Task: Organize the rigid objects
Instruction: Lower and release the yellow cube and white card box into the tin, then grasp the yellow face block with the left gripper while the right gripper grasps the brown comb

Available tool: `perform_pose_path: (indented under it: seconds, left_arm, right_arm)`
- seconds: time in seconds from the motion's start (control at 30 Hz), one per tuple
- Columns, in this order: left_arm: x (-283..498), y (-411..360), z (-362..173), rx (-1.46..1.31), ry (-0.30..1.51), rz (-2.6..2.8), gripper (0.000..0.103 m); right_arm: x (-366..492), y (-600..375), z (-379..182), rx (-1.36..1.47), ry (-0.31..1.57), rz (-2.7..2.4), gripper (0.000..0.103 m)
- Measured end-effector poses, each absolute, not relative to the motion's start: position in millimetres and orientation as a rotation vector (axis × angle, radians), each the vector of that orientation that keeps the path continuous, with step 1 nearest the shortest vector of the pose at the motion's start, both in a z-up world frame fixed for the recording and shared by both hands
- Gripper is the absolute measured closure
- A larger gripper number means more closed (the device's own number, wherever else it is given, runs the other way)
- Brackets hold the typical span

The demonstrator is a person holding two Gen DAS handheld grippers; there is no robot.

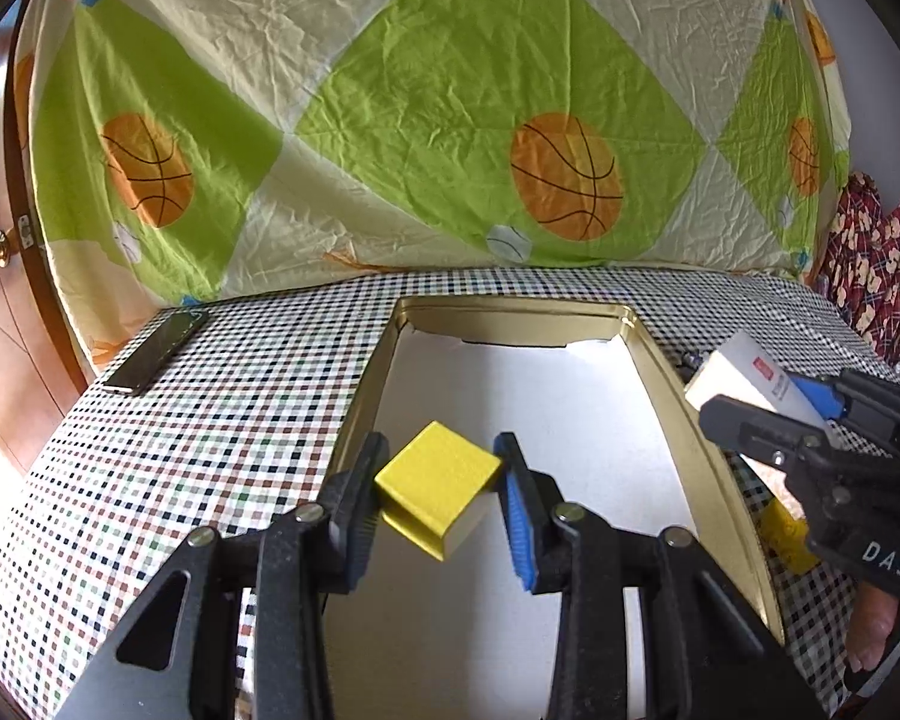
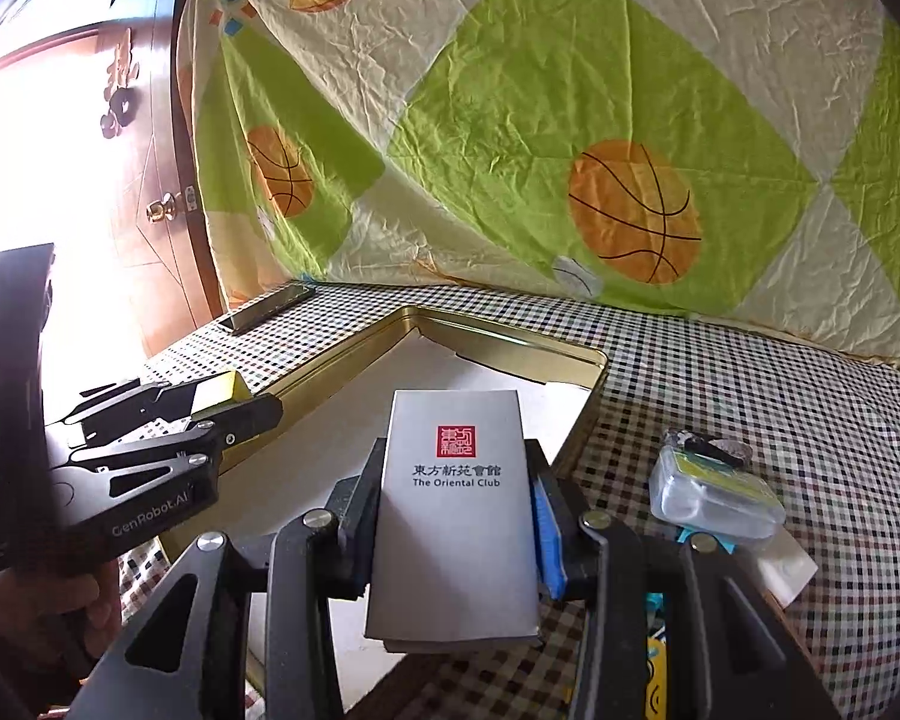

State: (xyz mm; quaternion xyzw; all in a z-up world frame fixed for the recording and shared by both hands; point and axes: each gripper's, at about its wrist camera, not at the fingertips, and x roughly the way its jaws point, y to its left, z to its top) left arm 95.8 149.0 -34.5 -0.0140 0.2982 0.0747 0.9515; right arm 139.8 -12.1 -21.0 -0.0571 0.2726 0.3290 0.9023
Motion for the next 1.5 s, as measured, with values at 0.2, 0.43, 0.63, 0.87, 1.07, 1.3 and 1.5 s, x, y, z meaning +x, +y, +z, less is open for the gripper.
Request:
perform_pose_path:
  seconds: [0.2, 0.43, 0.63, 0.87, 1.07, 1.3, 1.5]
  left_arm:
    - [130.7, 161.5, -39.9, -0.077, 0.744, 0.104, 0.067]
    - [151.9, 164.1, -38.5, -0.051, 0.790, 0.128, 0.067]
    - [155.3, 172.3, -35.4, -0.070, 0.778, 0.160, 0.037]
    - [98.4, 157.1, -19.2, -0.095, 0.597, 0.168, 0.019]
    - [40.0, 108.8, -22.2, -0.100, 0.446, 0.125, 0.003]
    - [21.7, 39.9, -39.5, -0.014, 0.416, 0.029, 0.001]
    - [27.4, 9.4, -50.4, 0.043, 0.453, -0.023, 0.001]
  right_arm:
    - [178.3, 11.7, -28.1, -0.134, 0.661, 0.677, 0.059]
    - [200.9, 37.8, -37.7, -0.185, 0.719, 0.679, 0.059]
    - [208.6, 37.8, -45.8, -0.173, 0.751, 0.632, 0.046]
    - [162.6, -23.9, -29.7, -0.129, 0.663, 0.648, 0.043]
    - [113.7, -126.5, -31.3, -0.026, 0.579, 0.522, 0.042]
    - [83.0, -193.5, -70.2, 0.062, 0.601, 0.353, 0.042]
    - [87.9, -182.5, -81.9, 0.033, 0.639, 0.394, 0.042]
